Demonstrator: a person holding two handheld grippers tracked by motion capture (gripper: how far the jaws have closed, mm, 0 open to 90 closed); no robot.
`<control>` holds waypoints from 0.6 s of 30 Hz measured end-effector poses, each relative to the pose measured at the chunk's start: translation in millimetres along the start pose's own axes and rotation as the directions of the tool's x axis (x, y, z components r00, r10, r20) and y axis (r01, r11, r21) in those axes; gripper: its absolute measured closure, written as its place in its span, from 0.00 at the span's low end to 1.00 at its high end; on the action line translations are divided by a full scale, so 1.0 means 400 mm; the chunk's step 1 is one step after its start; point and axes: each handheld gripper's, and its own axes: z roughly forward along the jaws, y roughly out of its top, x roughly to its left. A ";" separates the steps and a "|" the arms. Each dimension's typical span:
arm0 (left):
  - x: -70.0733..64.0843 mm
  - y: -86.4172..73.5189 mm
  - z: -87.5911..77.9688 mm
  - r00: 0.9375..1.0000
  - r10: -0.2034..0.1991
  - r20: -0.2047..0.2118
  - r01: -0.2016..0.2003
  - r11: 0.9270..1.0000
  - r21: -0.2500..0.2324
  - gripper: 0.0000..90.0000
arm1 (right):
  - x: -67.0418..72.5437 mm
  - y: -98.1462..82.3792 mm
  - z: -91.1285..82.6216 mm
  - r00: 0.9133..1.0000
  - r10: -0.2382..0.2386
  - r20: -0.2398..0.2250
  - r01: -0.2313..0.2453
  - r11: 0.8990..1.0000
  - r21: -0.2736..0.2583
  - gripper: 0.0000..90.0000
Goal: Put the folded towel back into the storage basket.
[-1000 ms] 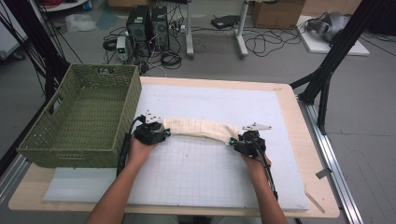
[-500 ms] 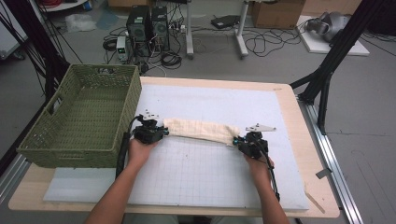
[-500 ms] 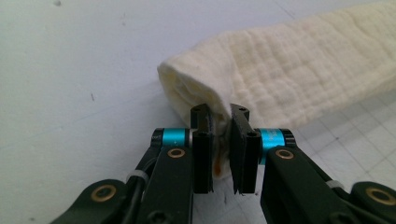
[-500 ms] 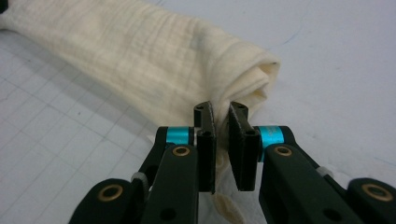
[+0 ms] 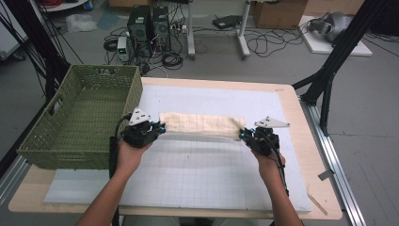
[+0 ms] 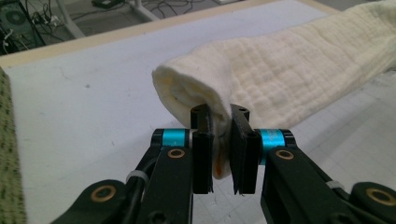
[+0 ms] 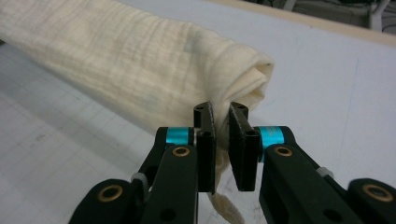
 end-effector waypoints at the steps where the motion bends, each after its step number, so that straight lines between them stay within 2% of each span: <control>1: 0.001 0.005 -0.010 1.000 -0.003 -0.001 0.003 1.000 -0.009 0.89 | 0.004 0.012 -0.005 1.000 -0.007 -0.006 0.007 1.000 -0.007 0.92; 5: 0.016 0.025 -0.071 1.000 -0.006 -0.012 0.005 0.998 -0.059 0.89 | 0.025 0.063 -0.015 0.998 -0.055 -0.019 0.054 0.998 -0.033 0.92; 8: 0.026 0.033 -0.119 0.999 -0.031 -0.011 0.029 0.995 -0.094 0.89 | 0.045 0.101 -0.011 0.995 -0.091 -0.029 0.089 0.994 -0.057 0.92; 12: 0.029 0.043 -0.171 1.000 -0.018 -0.022 0.015 0.992 -0.128 0.89 | 0.060 0.141 0.004 0.992 -0.114 -0.048 0.110 0.990 -0.086 0.92; 15: 0.044 0.050 -0.209 0.999 -0.006 -0.039 0.000 0.990 -0.142 0.89 | 0.076 0.169 0.016 0.989 -0.131 -0.065 0.124 0.987 -0.105 0.92; 18: 0.060 0.050 -0.241 0.999 -0.011 -0.053 0.003 0.988 -0.156 0.89 | 0.096 0.200 0.033 0.984 -0.163 -0.077 0.154 0.982 -0.112 0.92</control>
